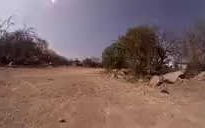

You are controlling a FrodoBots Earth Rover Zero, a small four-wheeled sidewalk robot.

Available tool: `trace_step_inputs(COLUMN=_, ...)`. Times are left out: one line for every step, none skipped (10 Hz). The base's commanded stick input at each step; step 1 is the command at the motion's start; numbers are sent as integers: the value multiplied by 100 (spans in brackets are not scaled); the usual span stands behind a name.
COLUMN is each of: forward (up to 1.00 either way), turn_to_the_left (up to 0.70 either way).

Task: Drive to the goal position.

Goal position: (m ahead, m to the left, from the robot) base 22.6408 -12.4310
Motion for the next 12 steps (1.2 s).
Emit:
trace_step_inputs(forward=80, turn_to_the_left=31)
trace_step_inputs(forward=80, turn_to_the_left=28)
trace_step_inputs(forward=80, turn_to_the_left=27)
trace_step_inputs(forward=80, turn_to_the_left=3)
trace_step_inputs(forward=80, turn_to_the_left=3)
trace_step_inputs(forward=80, turn_to_the_left=3)
trace_step_inputs(forward=80, turn_to_the_left=3)
trace_step_inputs(forward=80, turn_to_the_left=3)
trace_step_inputs(forward=80, turn_to_the_left=3)
trace_step_inputs(forward=80, turn_to_the_left=3)
trace_step_inputs(forward=80, turn_to_the_left=3)
trace_step_inputs(forward=81, turn_to_the_left=2)
